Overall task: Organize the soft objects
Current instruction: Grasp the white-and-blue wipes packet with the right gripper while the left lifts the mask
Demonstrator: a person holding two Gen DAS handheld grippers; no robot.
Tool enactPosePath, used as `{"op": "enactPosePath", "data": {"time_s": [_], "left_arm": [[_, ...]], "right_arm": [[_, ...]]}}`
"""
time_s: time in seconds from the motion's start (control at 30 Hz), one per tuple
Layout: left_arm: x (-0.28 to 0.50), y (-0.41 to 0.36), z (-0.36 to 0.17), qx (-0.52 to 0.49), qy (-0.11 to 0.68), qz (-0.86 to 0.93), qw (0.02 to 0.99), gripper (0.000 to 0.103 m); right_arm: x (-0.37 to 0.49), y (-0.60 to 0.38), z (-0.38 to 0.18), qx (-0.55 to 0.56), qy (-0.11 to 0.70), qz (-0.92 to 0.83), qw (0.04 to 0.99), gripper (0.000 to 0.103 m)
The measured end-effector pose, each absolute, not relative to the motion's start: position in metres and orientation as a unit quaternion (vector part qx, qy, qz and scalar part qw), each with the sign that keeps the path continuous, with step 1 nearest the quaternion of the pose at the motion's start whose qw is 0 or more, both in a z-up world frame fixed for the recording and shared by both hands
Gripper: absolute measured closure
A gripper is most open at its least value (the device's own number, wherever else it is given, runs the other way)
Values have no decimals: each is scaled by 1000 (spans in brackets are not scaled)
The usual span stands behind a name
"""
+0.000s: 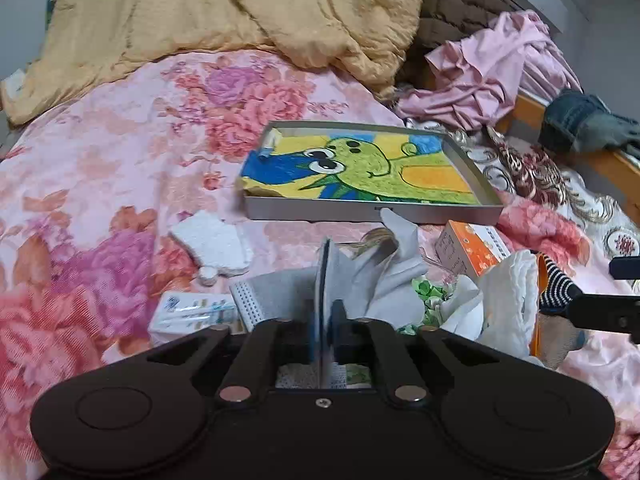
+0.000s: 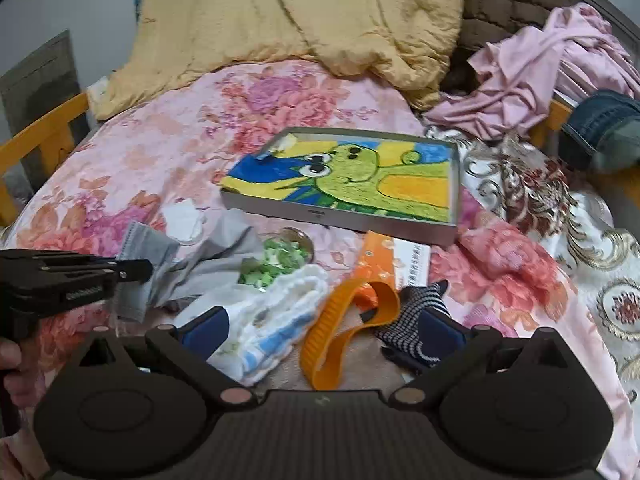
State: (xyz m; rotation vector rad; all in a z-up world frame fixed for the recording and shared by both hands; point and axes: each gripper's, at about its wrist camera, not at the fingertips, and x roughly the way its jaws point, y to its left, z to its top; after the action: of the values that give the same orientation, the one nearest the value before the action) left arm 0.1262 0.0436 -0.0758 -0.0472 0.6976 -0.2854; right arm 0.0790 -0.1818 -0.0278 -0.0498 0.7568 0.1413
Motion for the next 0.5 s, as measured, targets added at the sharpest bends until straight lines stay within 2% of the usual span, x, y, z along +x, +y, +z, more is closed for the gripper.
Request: {"op": "enactPosePath", "data": {"time_s": [0.17, 0.3, 0.4, 0.5], "left_arm": [[106, 73, -64, -48, 325, -113, 938, 101], [95, 97, -52, -48, 317, -76, 944, 102], [91, 113, -45, -52, 316, -53, 946, 101], [85, 127, -42, -54, 317, -33, 946, 101]], "right_arm": [[73, -162, -21, -39, 351, 124, 927, 0], [66, -143, -15, -1, 340, 232, 912, 0], [74, -121, -25, 25, 382, 278, 881, 1], [87, -108, -50, 53, 442, 264, 856, 7]]}}
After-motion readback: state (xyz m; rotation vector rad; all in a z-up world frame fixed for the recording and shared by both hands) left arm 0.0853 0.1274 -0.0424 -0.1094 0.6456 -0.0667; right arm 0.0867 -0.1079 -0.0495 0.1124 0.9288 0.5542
